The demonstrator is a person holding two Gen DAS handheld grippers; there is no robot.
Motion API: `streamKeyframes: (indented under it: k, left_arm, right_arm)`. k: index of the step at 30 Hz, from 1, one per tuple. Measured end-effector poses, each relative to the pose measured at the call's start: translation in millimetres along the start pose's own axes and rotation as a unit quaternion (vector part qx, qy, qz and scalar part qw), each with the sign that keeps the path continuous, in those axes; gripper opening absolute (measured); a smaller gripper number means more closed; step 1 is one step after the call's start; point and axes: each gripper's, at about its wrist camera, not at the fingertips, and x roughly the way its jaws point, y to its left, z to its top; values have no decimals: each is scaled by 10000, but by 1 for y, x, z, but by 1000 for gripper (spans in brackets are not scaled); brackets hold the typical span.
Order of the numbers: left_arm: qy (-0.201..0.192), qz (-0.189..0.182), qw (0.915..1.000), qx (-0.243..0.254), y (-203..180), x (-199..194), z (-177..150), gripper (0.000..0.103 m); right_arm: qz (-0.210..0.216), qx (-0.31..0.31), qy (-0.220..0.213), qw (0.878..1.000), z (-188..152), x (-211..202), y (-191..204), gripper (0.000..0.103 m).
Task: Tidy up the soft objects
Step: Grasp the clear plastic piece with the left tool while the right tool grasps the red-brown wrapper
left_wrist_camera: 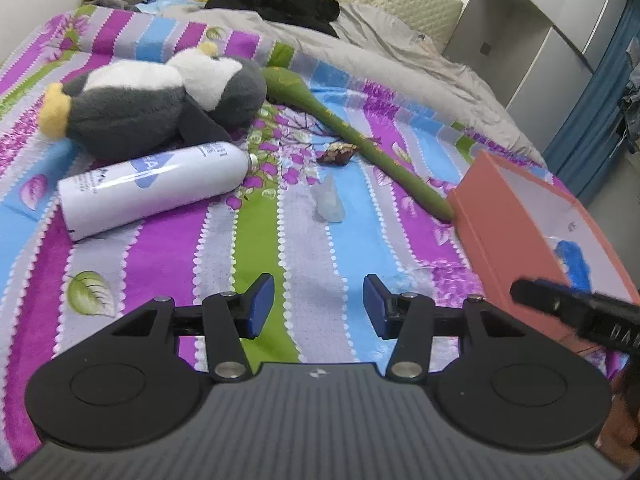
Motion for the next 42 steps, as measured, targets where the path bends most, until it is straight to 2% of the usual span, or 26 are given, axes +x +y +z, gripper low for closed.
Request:
streamKeyframes:
  k: [3, 9, 17, 20, 25, 28, 34, 36, 38, 39, 42]
  left_arm:
    - [86, 67, 9999, 38, 2, 22, 1, 55]
    - [77, -79, 9999, -55, 6, 63, 5, 56]
    - [-98, -405, 9986, -325, 14, 115, 26, 57]
    - [-169, -414, 9984, -353, 16, 134, 36, 56]
    - [-218, -574, 9970, -480, 21, 158, 46, 56]
    - [-178, -671, 9953, -672, 26, 173, 48, 56]
    - [-279, -947, 9916, -837, 30, 190, 52, 55]
    - [-306, -986, 9913, -817, 31, 194, 53, 43]
    - [-317, -973, 9916, -784, 31, 198, 53, 36]
    - [-308, -1006, 9913, -795, 32, 199, 53, 29]
    - [-258, -1181, 9892, -823, 33, 201, 52, 23]
  right_arm:
    - [43, -43, 25, 10000, 7, 21, 0, 50]
    - [180, -78, 212, 9996, 19, 68, -2, 50]
    - [143, -68, 296, 9994, 40, 129, -5, 50]
    - [141, 48, 241, 9996, 54, 151, -8, 50]
    - [97, 136, 141, 9998, 71, 187, -10, 50]
    - [96, 349, 173, 9992, 77, 208, -15, 50]
    - [-1, 357, 209, 9991, 84, 249, -17, 50]
    - [-29, 410, 199, 9990, 86, 262, -20, 50]
    - [-22, 456, 207, 9987, 88, 274, -22, 50]
    - [-2, 450, 203, 9988, 88, 279, -23, 50]
    - [67, 399, 147, 9991, 89, 292, -22, 50]
